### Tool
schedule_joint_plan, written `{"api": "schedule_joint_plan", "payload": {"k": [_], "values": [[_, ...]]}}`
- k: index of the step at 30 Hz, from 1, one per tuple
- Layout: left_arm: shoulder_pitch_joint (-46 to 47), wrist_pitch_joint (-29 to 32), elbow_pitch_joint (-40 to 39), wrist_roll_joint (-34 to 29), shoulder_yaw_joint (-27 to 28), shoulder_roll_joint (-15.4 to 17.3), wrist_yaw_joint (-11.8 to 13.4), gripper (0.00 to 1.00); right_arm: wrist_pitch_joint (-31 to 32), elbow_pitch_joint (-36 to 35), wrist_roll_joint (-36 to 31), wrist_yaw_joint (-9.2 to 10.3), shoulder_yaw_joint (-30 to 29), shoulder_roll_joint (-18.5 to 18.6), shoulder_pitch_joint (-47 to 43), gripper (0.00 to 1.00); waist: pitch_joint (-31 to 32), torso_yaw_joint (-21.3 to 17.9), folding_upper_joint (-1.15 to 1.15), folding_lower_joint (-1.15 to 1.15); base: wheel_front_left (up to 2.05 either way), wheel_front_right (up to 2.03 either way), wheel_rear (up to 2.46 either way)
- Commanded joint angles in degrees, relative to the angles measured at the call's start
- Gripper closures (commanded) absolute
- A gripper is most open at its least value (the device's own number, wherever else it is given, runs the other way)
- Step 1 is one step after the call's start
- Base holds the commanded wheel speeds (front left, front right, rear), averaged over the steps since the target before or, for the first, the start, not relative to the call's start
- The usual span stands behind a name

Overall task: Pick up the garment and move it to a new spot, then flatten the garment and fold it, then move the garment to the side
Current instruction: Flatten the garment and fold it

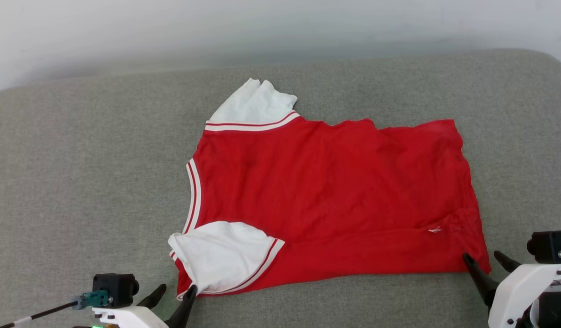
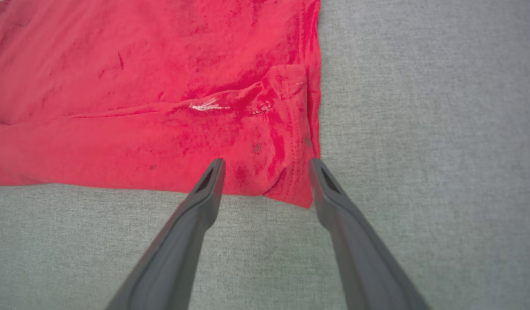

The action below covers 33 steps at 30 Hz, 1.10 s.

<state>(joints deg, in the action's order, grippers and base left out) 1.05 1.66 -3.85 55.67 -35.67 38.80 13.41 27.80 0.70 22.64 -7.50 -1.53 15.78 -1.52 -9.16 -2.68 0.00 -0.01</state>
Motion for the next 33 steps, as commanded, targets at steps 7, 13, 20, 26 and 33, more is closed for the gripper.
{"api": "schedule_joint_plan", "payload": {"k": [7,13,20,26,33], "values": [[1.73,1.34,-0.26,-0.75,-0.71,-0.13,0.3,0.0,0.61,-2.77,-1.08,0.02,-0.98,-1.9,-0.54,0.0,-2.72,-0.88,0.0,0.01,0.0,0.0,0.0],[3.52,3.26,3.49,-2.17,-2.26,-0.51,1.0,0.0,0.49,-3.61,-1.33,0.02,-0.74,-2.44,0.53,0.0,-4.77,-1.67,0.0,0.01,0.0,0.0,0.0],[4.34,6.13,9.34,-2.14,-3.81,-1.49,1.96,0.21,-0.16,-3.89,-1.6,0.02,-0.54,-1.65,1.28,0.0,-6.08,-2.06,0.0,0.01,0.0,0.0,0.0],[4.29,6.68,10.13,-1.26,-4.92,-2.76,0.01,1.0,0.49,-4.08,-2.99,0.02,-1.04,-0.09,1.14,0.0,-4.76,-1.27,0.0,0.01,0.0,0.0,0.0],[4.13,4.13,6.46,-1.29,-4.19,-2.9,-0.94,1.0,2.53,-2.4,-6.62,0.02,-2.91,0.52,0.51,0.0,-2.84,0.69,0.0,0.01,0.0,0.0,0.0]]}}
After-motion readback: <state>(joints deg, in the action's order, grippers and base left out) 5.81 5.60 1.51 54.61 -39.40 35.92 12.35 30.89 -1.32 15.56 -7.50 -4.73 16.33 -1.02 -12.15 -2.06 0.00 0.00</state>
